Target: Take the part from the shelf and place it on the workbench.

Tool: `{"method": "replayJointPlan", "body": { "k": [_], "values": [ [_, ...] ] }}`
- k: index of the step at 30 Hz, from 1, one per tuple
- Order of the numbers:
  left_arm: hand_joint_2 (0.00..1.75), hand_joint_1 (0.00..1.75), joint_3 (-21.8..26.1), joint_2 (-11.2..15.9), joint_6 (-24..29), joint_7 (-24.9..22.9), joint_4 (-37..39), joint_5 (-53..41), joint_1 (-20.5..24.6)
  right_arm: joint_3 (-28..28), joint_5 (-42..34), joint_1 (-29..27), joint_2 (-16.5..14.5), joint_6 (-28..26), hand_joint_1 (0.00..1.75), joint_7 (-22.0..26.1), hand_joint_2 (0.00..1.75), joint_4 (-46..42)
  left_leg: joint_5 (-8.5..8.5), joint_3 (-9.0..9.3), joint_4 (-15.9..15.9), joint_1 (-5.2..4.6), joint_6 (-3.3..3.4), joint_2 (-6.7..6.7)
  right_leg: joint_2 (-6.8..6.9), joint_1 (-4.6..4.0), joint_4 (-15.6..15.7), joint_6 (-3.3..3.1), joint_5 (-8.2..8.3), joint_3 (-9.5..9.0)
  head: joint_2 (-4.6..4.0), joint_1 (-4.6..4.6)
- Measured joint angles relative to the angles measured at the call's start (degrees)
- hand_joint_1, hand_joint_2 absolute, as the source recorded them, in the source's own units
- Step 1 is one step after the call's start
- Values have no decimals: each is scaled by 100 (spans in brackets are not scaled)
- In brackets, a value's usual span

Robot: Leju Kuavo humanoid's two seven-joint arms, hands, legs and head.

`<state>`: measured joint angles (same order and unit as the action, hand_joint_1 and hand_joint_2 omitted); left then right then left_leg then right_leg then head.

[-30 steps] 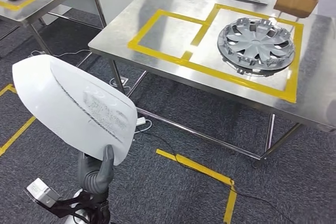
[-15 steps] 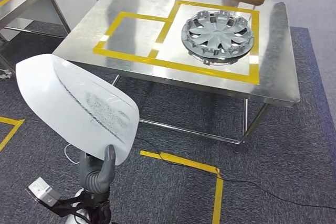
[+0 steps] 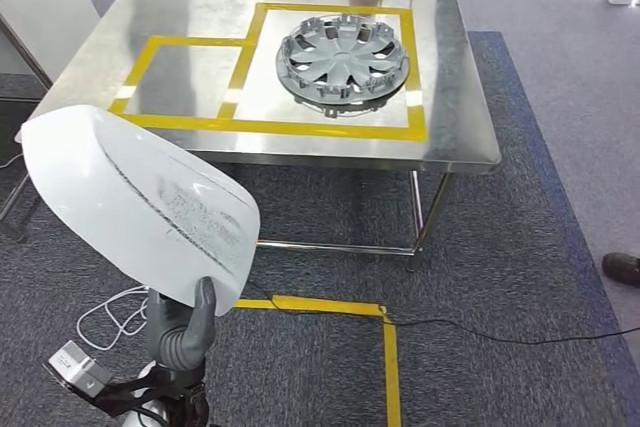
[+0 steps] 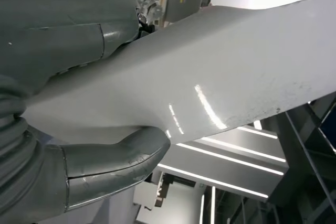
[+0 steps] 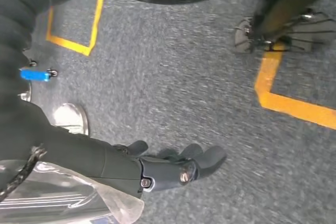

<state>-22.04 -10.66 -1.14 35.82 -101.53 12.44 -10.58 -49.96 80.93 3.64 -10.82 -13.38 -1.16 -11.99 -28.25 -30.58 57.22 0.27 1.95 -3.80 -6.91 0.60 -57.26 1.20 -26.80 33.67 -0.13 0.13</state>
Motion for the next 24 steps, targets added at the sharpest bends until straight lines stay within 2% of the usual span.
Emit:
{"method": "replayJointPlan", "body": {
  "k": [2, 3, 4, 5, 6, 7, 8, 9, 10, 11, 12, 15, 17, 20, 21, 22, 23, 24],
  "values": [
    [175, 175, -3, -6, 0, 2, 0, 1, 0, 0, 49, -10, 3, -26, 0, -4, 175, -1, 45, 27, -82, 30, 6, 128, 295, -20, -270, 53, -187, 161, 0, 27],
    [175, 175, -3, -5, 1, 2, 1, 2, -4, 1, 70, -2, 6, -43, 0, -14, 175, -1, 56, 30, -98, 31, 8, 196, 477, -19, -580, 74, -363, 316, 0, 42],
    [175, 175, -2, -4, 2, 1, 1, 3, -8, 1, 84, 11, 8, -67, 0, -28, 175, -1, 58, 21, -97, 28, 13, 258, 582, -13, -968, 101, -553, 501, 0, 53],
    [175, 175, -1, -3, 6, -1, 2, 4, -12, 2, 92, 19, 10, -100, 0, -43, 175, -1, 59, 14, -94, 26, 13, 321, 624, -2, -1328, 128, -691, 668, 0, 54],
    [175, 175, 0, -2, 11, -3, 2, 4, -16, 2, 98, 20, 12, -149, 0, -60, 175, -1, 58, 10, -92, 25, 12, 375, 641, 10, -1546, 152, -740, 758, 0, 52],
    [175, 175, 1, -1, 21, -4, 2, 4, -16, 2, 114, 12, 14, -218, 0, -90, 175, -2, 56, 9, -90, 26, 9, 415, 651, 22, -1539, 170, -679, 732, 0, 53],
    [175, 175, 0, -2, 35, -4, 2, 4, -16, 4, 146, 3, 16, -303, 0, -142, 175, -3, 52, 12, -85, 28, 1, 439, 662, 35, -1292, 182, -525, 580, 0, 54],
    [175, 175, 0, -2, 49, -4, 2, 4, -16, 10, 195, -4, 19, -404, 0, -215, 175, -5, 44, 15, -74, 29, -14, 454, 681, 50, -882, 189, -336, 339, 0, 53],
    [175, 175, -2, -3, 69, -6, 2, 2, -15, 24, 255, -3, 19, -513, 0, -292, 175, -7, 31, 11, -58, 18, -41, 462, 700, 52, -476, 184, -215, 100, 0, 57],
    [175, 175, -4, -4, 89, -13, 1, -2, -13, 46, 306, 3, 17, -622, 0, -352, 175, -8, 20, 5, -37, 5, -74, 466, 710, 54, -172, 158, -139, -80, 0, 52],
    [175, 175, -7, -3, 107, -19, 1, -7, -12, 70, 341, 9, 15, -706, 0, -393, 175, -8, 16, -1, -20, -9, -108, 467, 714, 50, -9, 126, -122, -179, 0, 49],
    [175, 175, -13, -1, 138, -39, -4, -21, -9, 120, 374, 9, 15, -800, 0, -468, 175, -8, 9, -9, 4, -5, -193, 463, 701, 35, 19, 5, -127, -194, 0, 47],
    [175, 175, -14, 2, 140, -44, -16, -26, -6, 130, 365, 15, 15, -800, 0, -502, 175, -8, -184, -107, 250, 12, -249, 447, 701, 45, 33, -77, -108, -193, 0, 34],
    [175, 175, -14, 5, 149, -46, -24, -28, -6, 130, 310, 20, 15, -785, 0, -532, 175, -8, -745, -593, 1350, 17, -294, 432, 700, 36, 36, -132, -97, -176, 0, 17],
    [175, 175, -14, 7, 152, -46, -24, -28, -8, 129, 300, 15, 15, -782, 0, -538, 175, -8, -824, -719, 1628, 17, -291, 431, 698, 26, 35, -134, -97, -172, 0, 17],
    [175, 175, -14, 7, 154, -46, -24, -27, -9, 129, 294, 10, 15, -781, 0, -541, 175, -8, -776, -744, 1682, 15, -276, 429, 692, 14, 34, -135, -96, -172, 0, 17],
    [175, 175, -14, 8, 153, -46, -24, -27, -9, 129, 293, 8, 15, -782, 0, -543, 175, -8, -620, -659, 1504, 11, -248, 427, 682, 0, 34, -136, -96, -178, 0, 17],
    [175, 175, -14, 8, 153, -46, -25, -27, -9, 129, 293, 11, 15, -782, 0, -544, 175, -8, -397, -485, 1141, 1, -203, 420, 669, -13, 34, -136, -96, -188, 0, 16]
  ]
}}
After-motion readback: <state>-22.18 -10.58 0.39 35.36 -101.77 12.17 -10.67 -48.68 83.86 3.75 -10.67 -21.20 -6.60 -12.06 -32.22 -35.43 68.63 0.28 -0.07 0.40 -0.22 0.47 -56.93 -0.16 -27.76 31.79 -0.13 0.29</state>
